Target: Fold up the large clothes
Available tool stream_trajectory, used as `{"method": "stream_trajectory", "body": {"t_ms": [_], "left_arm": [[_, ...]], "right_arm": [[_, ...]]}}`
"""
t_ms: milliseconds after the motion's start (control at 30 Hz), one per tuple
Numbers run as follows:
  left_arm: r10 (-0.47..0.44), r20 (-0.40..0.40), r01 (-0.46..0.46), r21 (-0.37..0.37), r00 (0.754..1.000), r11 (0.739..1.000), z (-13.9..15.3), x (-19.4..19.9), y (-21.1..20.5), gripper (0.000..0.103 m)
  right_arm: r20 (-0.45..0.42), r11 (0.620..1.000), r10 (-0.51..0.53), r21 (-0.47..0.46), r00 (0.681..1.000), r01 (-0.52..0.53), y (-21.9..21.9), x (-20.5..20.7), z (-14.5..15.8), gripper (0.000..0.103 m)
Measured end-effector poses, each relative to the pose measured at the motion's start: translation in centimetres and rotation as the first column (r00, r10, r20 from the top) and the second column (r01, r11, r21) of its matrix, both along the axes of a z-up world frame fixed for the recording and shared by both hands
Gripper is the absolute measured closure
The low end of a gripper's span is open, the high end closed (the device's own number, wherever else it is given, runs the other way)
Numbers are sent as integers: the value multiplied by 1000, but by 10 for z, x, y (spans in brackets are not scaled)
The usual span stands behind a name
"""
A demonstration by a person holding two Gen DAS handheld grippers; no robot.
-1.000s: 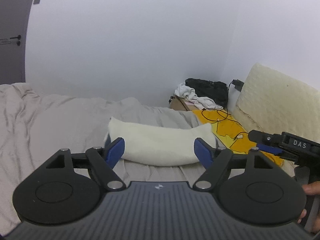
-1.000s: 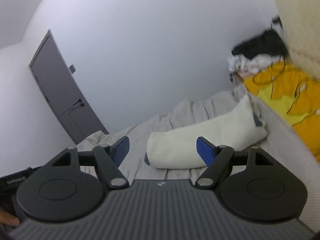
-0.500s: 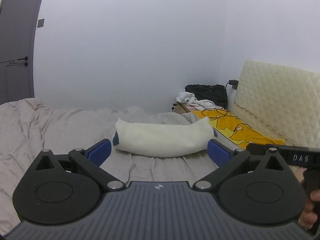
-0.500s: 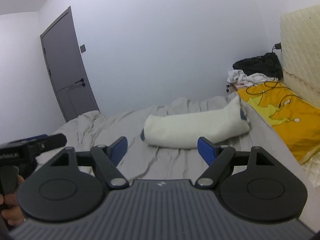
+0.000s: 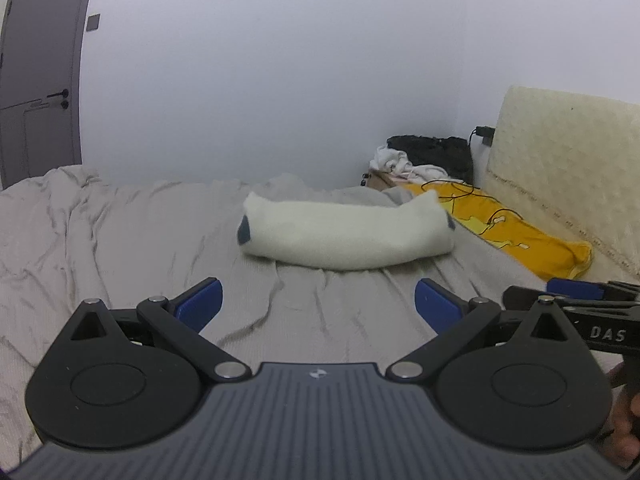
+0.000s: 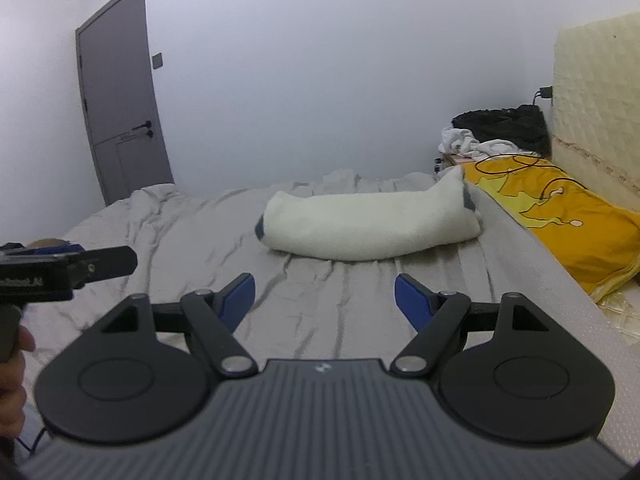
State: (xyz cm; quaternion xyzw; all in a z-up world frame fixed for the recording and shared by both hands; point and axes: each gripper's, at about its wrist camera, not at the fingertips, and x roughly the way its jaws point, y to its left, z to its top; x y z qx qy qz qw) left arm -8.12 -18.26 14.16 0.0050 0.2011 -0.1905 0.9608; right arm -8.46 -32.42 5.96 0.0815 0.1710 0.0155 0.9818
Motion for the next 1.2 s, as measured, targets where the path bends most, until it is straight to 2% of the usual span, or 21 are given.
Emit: {"method": "stream_trajectory", "body": {"t_ms": [167, 267, 300, 333, 967, 1200], "left_arm": [[12, -25, -12, -3, 1000, 1000, -6, 9, 3, 0], [19, -36, -20, -12, 999, 1000, -8, 12, 6, 0], [24, -38, -25, -14, 999, 1000, -8, 13, 7, 0], [28, -39, -29, -16, 999, 999, -8, 13, 8, 0], [80, -25, -80, -5, 996, 997, -2, 7, 9, 0], [69, -22, -69, -12, 997, 998, -2, 3, 8, 0]], "right_arm": [[-4, 999, -33, 12, 999, 33, -3, 1, -2, 23], [-10, 999, -42, 0, 999, 42, -2, 4, -1, 17], [-9, 999, -45, -3, 999, 45, -2, 4, -1, 11], [-12, 999, -47, -7, 999, 47, -2, 5, -1, 0], [-32, 998, -57, -36, 998, 56, 7, 6, -3, 0], [-30, 997, -55, -49, 998, 53, 10, 5, -2, 0]]}}
